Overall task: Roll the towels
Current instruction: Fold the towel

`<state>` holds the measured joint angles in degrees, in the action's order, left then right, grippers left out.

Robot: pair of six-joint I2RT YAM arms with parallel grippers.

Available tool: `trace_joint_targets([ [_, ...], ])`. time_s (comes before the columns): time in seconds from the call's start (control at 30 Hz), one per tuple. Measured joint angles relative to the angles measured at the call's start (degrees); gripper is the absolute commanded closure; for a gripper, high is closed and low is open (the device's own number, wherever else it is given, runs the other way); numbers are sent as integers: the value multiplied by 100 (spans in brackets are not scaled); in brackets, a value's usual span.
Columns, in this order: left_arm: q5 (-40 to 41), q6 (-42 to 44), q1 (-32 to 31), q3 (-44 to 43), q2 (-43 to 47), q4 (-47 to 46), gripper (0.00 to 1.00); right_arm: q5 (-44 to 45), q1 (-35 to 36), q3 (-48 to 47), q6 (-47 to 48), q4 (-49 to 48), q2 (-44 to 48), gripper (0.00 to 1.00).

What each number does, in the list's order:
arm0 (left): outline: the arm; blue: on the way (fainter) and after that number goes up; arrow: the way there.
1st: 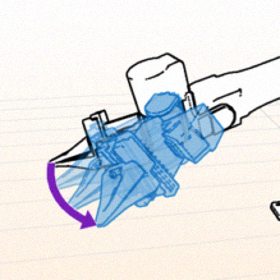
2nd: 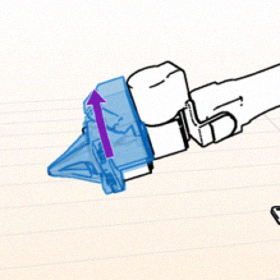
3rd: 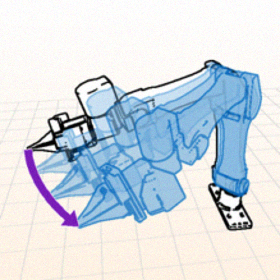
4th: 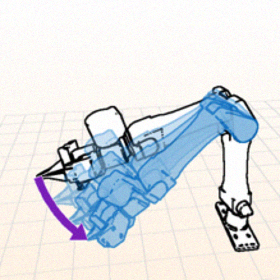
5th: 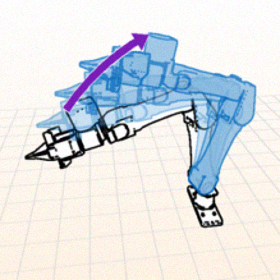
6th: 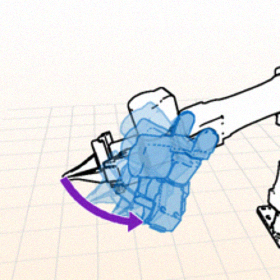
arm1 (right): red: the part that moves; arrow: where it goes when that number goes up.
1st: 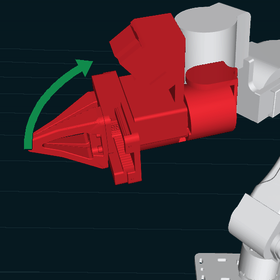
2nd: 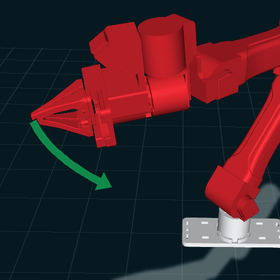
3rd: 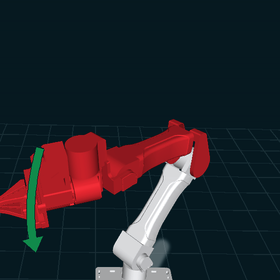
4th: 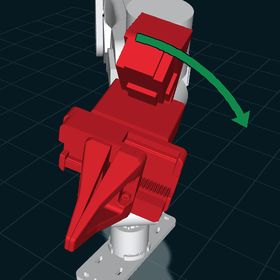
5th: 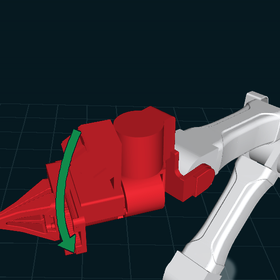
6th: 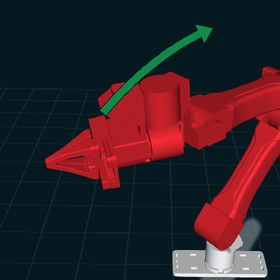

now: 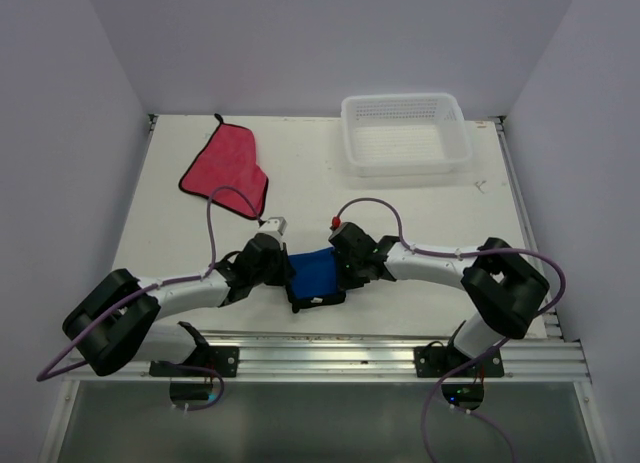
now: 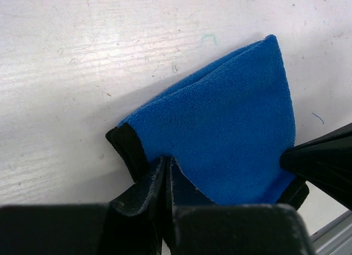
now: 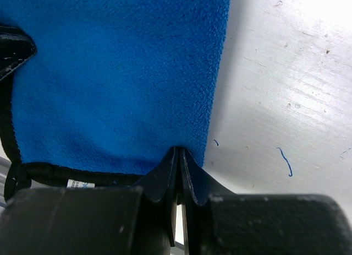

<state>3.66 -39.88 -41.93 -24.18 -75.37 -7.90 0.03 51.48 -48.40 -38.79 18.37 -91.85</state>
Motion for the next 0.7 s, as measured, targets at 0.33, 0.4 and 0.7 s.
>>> trace_joint_targets([
  [0.33, 111, 24, -11, -17, 210, 306, 81, 101, 26, -337, 59, 476, 61, 82],
  [0.4, 179, 55, -15, -85, 271, 487, 77, 177, 28, -442, 90, 614, 192, 79],
  [0.7, 334, 203, -15, -605, 459, 1108, 65, 339, 26, -407, -190, 713, 1067, 72],
])
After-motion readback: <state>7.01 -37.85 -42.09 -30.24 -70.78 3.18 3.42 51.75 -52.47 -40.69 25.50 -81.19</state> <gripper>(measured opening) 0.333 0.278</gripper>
